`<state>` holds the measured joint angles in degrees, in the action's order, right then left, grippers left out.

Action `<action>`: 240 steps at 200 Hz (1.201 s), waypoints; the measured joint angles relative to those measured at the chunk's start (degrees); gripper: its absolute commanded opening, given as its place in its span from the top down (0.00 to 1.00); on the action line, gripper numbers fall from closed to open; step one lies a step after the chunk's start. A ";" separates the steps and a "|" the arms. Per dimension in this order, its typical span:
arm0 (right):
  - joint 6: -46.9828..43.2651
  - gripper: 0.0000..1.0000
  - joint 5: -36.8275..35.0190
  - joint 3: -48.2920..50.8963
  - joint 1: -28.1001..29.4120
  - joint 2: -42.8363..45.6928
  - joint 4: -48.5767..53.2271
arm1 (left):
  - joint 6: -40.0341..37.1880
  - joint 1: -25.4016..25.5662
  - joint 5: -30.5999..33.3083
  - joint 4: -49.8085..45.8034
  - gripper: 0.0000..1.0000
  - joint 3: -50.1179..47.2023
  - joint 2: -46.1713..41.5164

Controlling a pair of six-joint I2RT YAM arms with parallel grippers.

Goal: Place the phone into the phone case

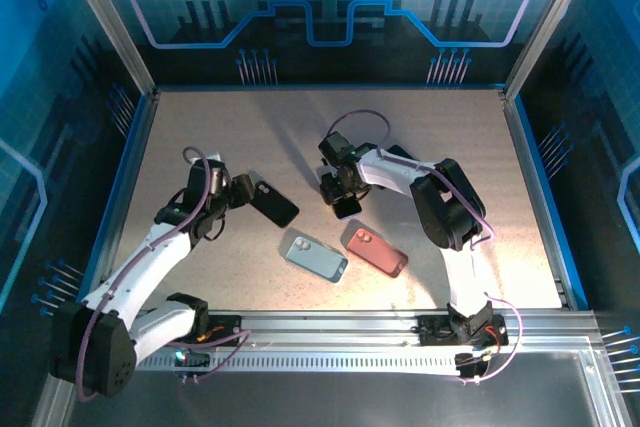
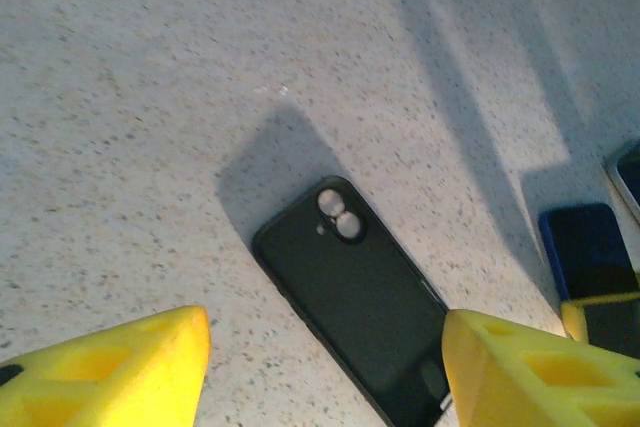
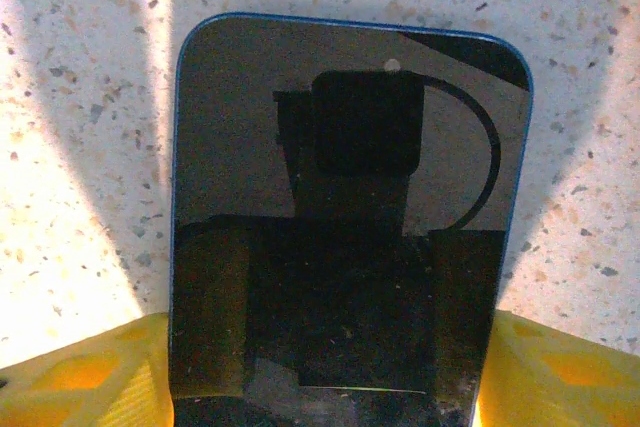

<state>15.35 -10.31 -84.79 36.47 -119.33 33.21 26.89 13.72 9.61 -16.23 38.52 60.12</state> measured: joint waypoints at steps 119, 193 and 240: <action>-9.44 0.39 8.63 5.01 -0.04 6.97 -0.09 | 1.68 6.10 -15.39 7.96 0.31 5.62 16.11; -10.08 0.39 12.55 5.05 -0.02 9.84 0.22 | 3.39 6.93 -25.31 14.40 0.35 10.82 30.23; -10.05 0.39 14.23 4.87 -0.02 10.16 0.81 | 5.05 7.48 -29.18 18.10 0.36 11.54 32.63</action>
<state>5.30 3.92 -79.92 36.45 -109.16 34.02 31.94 21.19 -19.57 1.87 50.06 92.75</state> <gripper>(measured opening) 0.627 0.641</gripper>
